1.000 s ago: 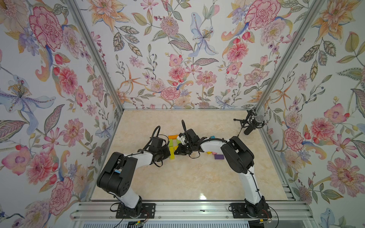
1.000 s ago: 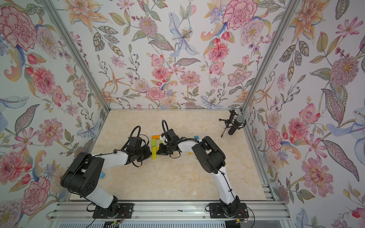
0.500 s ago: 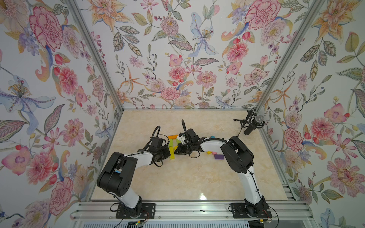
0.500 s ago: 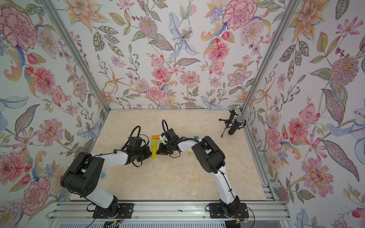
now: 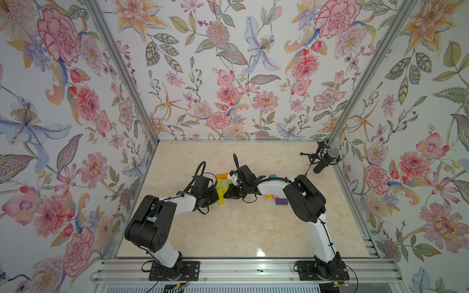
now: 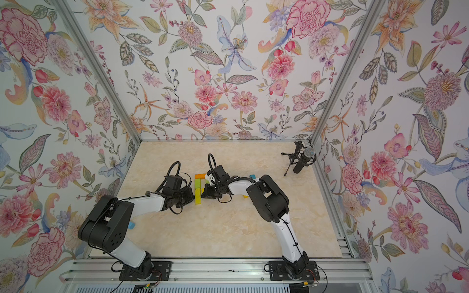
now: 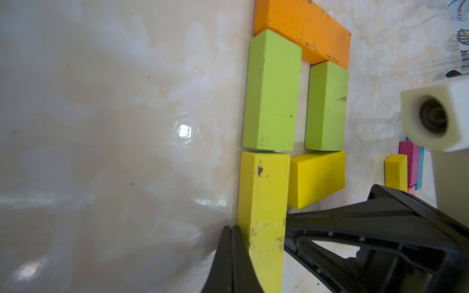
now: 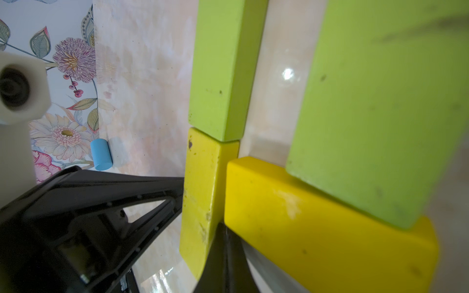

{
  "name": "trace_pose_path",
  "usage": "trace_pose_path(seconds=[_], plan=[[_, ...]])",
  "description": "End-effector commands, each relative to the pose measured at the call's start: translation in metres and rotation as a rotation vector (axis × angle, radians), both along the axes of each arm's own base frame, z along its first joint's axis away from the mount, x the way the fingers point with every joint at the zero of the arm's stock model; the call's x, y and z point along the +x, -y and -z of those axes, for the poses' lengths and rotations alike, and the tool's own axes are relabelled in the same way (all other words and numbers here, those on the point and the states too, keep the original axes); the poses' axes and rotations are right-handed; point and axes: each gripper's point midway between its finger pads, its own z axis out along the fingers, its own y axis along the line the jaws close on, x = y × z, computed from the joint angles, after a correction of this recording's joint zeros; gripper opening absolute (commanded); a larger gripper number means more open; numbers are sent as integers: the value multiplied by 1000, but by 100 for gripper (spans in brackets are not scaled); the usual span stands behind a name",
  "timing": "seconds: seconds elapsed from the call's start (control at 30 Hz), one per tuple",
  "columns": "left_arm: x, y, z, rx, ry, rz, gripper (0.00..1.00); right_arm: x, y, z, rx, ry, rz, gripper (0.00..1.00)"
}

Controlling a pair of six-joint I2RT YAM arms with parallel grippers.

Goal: Assemble the letter p with building blocks
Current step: Assemble the building block at the center of the board, then adjust the building block at the center of the board.

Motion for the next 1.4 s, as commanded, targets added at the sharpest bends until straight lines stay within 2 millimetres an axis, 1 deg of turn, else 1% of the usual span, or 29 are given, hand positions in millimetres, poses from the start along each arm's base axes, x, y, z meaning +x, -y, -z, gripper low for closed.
trace_pose_path(seconds=[0.0,0.47,0.67,0.77,0.83,0.87,1.0,1.07,1.13,1.2,1.27,1.37], plan=[[-18,-12,26,62,-104,2,0,-5,-1,14,-21,-33,-4,0],[-16,-12,27,60,-109,2,0,-5,1,16,-26,-36,-1,1],[-21,-21,24,89,-115,-19,0,-7,3,12,-24,-33,-2,0],[-21,-31,16,128,-102,-41,0,-9,8,8,-28,-25,1,1],[-20,-40,8,172,-89,-67,0,-10,11,1,-28,-10,4,0],[-17,-43,-3,182,-60,-78,0,-11,12,-3,-25,0,3,1],[-11,-53,-22,228,-17,-100,0,-8,18,-23,-10,39,12,0],[-9,-54,-27,235,-5,-100,0,-5,21,-37,-5,64,18,0],[-8,-54,-30,235,3,-97,0,0,29,-47,-22,92,32,0],[-7,-54,-32,235,10,-95,0,7,41,-51,-54,114,54,1],[-6,-54,-33,235,16,-92,0,16,54,-50,-79,123,77,1],[-6,-54,-34,231,23,-86,0,26,74,-43,-121,120,110,1]])
